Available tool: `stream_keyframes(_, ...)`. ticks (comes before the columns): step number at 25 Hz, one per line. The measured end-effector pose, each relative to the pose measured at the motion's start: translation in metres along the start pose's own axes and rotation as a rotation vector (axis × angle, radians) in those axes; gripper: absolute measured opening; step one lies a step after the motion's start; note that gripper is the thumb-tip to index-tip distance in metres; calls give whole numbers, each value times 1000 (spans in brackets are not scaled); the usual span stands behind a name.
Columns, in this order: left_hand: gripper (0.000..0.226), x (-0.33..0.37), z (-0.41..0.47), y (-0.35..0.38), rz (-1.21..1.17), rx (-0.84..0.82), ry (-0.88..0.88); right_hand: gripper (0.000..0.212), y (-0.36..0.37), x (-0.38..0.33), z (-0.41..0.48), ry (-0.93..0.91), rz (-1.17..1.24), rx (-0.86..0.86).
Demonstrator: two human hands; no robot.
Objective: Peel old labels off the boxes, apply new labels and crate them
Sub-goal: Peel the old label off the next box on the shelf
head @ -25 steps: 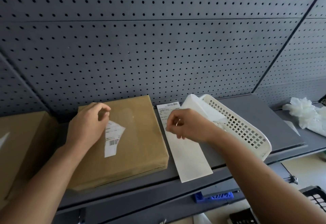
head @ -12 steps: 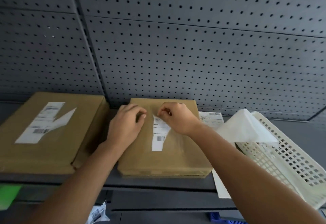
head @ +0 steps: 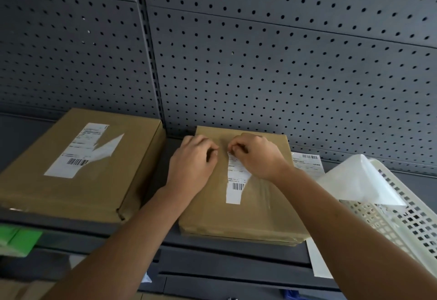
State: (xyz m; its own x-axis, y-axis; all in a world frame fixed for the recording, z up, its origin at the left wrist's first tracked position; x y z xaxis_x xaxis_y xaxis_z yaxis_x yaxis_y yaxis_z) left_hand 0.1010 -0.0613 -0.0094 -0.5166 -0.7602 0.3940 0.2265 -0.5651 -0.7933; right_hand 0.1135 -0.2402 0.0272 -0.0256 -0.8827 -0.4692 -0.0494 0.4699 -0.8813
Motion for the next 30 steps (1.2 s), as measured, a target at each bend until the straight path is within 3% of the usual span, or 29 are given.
stream_keyframes(19,14,-4,-1,3,3,12,8,21,6,5,0,26,50,45)
stream_keyframes(23,13,-5,0,4,10,11,9,13,9,4,0,-11,46,57)
stream_keyframes(25,14,-5,1,4,7,7,3,6,5,4,1,-7,60,12)
stream_keyframes(30,14,-4,0,2,-6,14,-1,25,-13,6,-26,-31,161,-196)
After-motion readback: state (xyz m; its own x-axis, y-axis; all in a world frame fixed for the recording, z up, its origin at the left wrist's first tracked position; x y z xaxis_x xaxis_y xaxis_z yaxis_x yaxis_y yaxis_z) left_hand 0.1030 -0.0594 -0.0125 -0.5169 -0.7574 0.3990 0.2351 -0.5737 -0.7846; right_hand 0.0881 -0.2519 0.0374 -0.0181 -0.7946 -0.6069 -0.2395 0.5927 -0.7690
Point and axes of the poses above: each hand's wrist, its own z-axis towards the middle knuckle, its own y-axis out of the palm, x = y × z, the point moved 1 cm from there along z, towards the middle knuckle, and after that the axes turned 13 degrees about y, right-handed, at the moved point
